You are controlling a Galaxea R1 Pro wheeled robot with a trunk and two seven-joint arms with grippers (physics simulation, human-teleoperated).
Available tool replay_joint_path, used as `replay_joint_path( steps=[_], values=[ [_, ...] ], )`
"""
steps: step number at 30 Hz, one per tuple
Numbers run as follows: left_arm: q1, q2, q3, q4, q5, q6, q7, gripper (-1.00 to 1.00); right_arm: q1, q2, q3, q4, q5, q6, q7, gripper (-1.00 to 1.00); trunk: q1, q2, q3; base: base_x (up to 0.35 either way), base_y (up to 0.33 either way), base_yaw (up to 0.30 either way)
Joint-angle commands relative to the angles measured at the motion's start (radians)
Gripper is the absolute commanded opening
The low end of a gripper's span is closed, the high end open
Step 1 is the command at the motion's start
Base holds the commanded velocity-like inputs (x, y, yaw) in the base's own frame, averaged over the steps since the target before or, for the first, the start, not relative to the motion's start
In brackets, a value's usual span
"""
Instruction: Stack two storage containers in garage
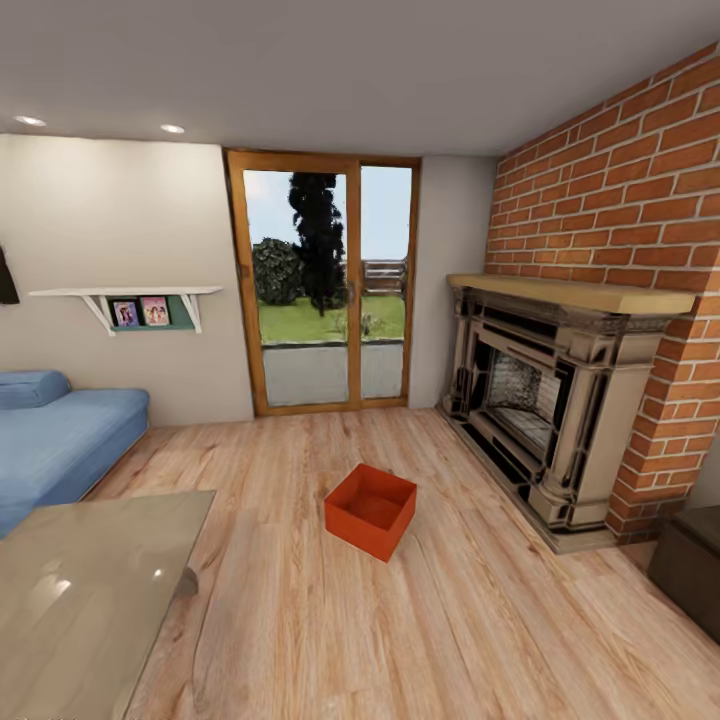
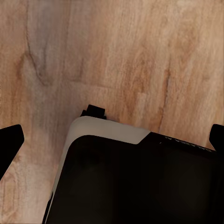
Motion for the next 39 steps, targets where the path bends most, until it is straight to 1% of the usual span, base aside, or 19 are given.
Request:
replay_joint_path(
  steps=[1, 7, 8, 10, 39],
  values=[
    [-0.001, 0.000, -0.008, 0.000, 0.008, -0.001, 0.003, 1.00, -0.001, 0.000, 0.008, 0.003, -0.008, -0.005, 0.001, 1.00, 0.001, -0.001, -0.001, 0.214, 0.000, 0.261],
    [-0.001, 0.000, -0.008, 0.000, 0.008, -0.001, 0.003, 1.00, -0.001, 0.000, 0.008, 0.003, -0.009, -0.005, 0.001, 1.00, 0.001, -0.001, -0.001, 0.212, 0.000, 0.151],
    [-0.001, 0.000, -0.008, 0.000, 0.008, -0.001, 0.003, 1.00, -0.001, 0.000, 0.016, 0.003, -0.005, -0.005, 0.001, 1.00, 0.001, -0.001, -0.001, 0.210, 0.000, 0.016],
    [-0.001, 0.000, -0.008, 0.000, 0.008, -0.001, 0.003, 1.00, -0.001, 0.000, 0.019, 0.002, -0.004, -0.006, 0.000, 1.00, 0.001, -0.001, -0.001, 0.206, 0.000, 0.008],
    [-0.001, 0.000, -0.008, 0.000, 0.008, -0.001, 0.003, 1.00, -0.001, 0.000, 0.022, 0.002, 0.000, -0.011, 0.000, 1.00, 0.001, -0.001, -0.001, 0.221, 0.000, 0.001]
  ],
)
